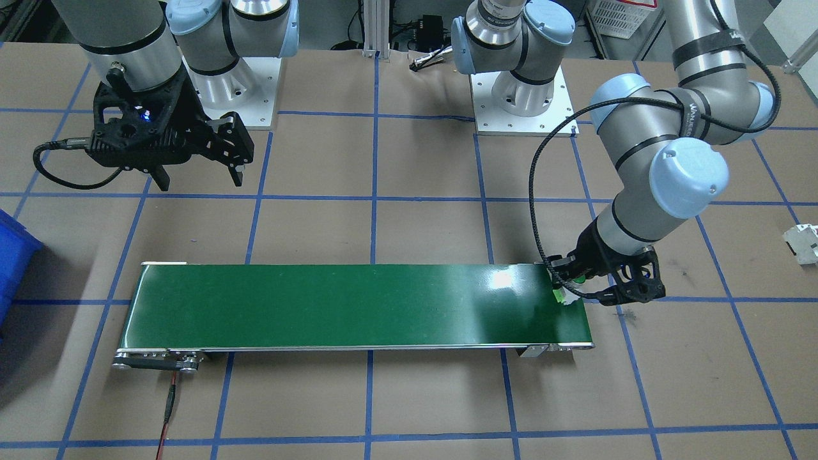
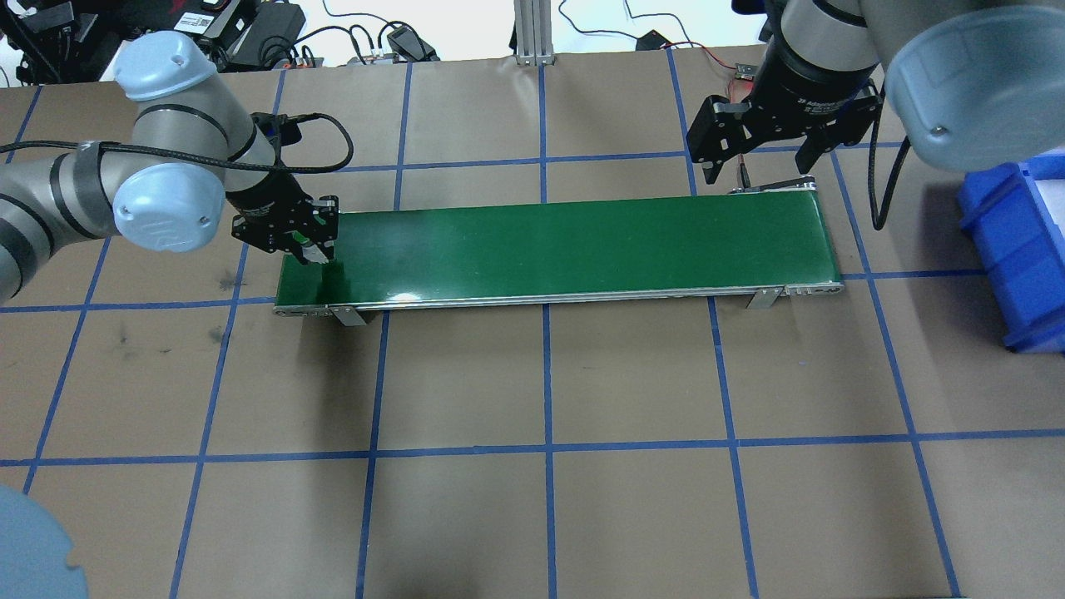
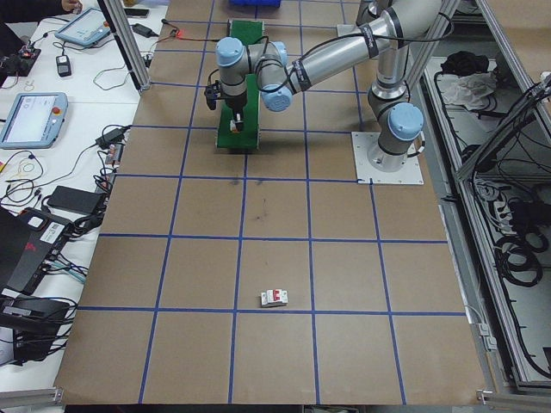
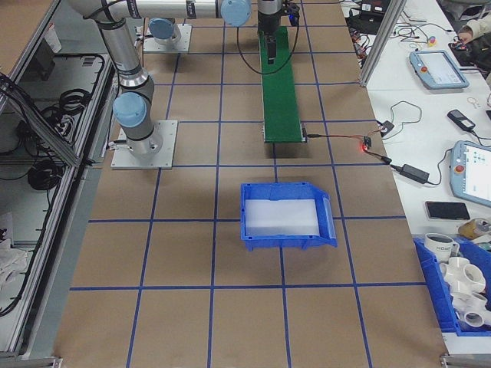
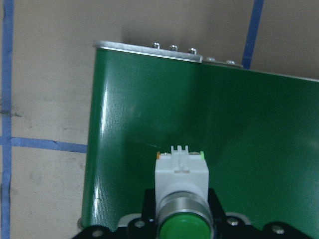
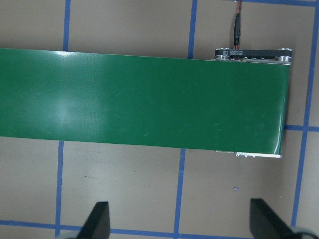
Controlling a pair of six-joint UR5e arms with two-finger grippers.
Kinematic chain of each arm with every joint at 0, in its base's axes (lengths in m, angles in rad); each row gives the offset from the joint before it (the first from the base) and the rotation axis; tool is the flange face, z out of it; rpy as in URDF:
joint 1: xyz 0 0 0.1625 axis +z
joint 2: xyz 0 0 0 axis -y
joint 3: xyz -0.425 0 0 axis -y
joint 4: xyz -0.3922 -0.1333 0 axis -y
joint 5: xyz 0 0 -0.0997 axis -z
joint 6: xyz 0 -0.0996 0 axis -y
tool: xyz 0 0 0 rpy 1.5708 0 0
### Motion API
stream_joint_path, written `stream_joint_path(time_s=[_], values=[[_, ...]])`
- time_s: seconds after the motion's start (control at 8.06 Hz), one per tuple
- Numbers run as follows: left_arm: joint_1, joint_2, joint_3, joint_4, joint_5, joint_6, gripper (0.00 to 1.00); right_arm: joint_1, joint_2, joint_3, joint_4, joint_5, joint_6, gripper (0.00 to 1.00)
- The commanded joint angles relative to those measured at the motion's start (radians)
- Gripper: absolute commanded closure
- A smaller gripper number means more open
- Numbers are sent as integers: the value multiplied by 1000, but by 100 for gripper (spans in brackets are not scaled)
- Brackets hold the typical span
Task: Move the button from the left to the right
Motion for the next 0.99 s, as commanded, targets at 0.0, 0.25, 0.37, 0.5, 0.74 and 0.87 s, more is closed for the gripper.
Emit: stream_joint_path(time_s=[0.0, 0.25, 0.37, 0.5, 0.74, 0.87], values=[[-37, -36, 3, 5, 2, -4, 80, 0, 0, 0, -1, 0, 0, 0], [-38, -30, 8, -1, -10, -41, 1, 0, 0, 0, -1, 0, 0, 0], [-54, -24, 12, -1, -42, -147, 0, 0, 0, 2, 1, 0, 0, 0], [-86, -12, 59, 0, -160, -312, 0, 0, 0, 2, 2, 1, 5, 0], [-146, 2, 263, -208, -199, -446, 0, 0, 0, 0, -7, 3, 6, 0], [-152, 7, 341, -309, -198, -440, 0, 0, 0, 0, 4, 1, 12, 0]])
